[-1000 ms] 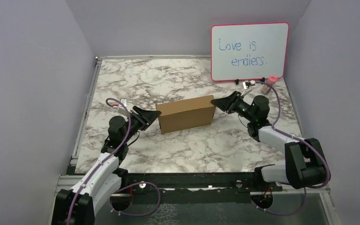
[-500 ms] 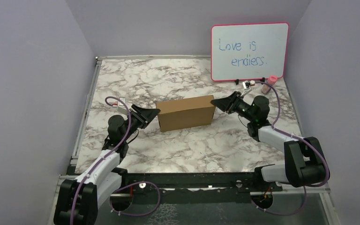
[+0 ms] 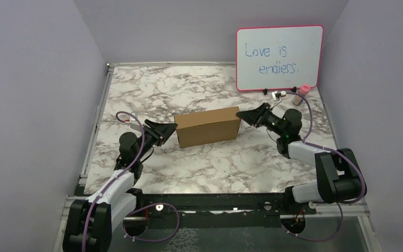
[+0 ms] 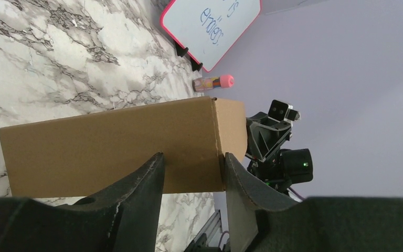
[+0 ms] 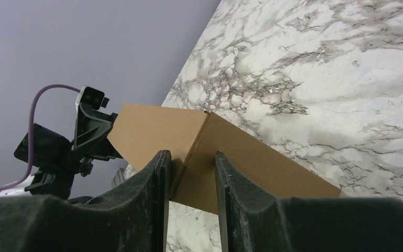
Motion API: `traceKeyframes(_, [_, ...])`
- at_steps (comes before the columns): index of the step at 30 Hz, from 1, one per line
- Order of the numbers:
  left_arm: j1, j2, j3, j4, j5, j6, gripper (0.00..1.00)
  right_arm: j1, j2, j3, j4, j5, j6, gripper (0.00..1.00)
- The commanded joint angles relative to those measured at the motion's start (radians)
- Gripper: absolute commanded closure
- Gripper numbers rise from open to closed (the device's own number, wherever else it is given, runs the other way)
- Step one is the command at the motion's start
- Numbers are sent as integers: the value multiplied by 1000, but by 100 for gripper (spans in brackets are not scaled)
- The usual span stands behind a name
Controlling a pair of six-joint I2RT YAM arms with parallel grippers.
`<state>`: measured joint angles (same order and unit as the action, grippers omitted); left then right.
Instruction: Fold the paper box
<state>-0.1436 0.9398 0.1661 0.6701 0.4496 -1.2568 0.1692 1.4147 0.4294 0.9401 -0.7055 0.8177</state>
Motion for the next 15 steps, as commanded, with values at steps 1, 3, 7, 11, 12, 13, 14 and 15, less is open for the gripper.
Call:
traceKeyframes(1, [34, 47, -57, -360, -45, 106, 100, -3, 47, -60, -431, -74, -106, 65])
traceKeyframes(3, [33, 41, -37, -394, -56, 137, 100, -3, 28, -25, -465, -88, -115, 60])
traceKeyframes(7, [33, 25, 2, -442, -77, 184, 100, -3, -4, 1, -471, -111, -105, 56])
traceKeyframes(11, [33, 24, 32, -472, -94, 218, 100, -3, -4, -4, -479, -123, -123, 54])
traceKeyframes(12, [33, 25, 36, -474, -99, 223, 100, -4, 5, -13, -481, -115, -133, 55])
traceKeyframes(13, [33, 25, 38, -473, -103, 225, 100, -6, 16, -26, -474, -106, -137, 57])
traceKeyframes(14, [33, 26, 39, -473, -107, 227, 100, -11, 36, -45, -453, -102, -135, 61])
traceKeyframes(15, [33, 28, 41, -472, -113, 229, 100, -18, 58, -64, -421, -105, -126, 64])
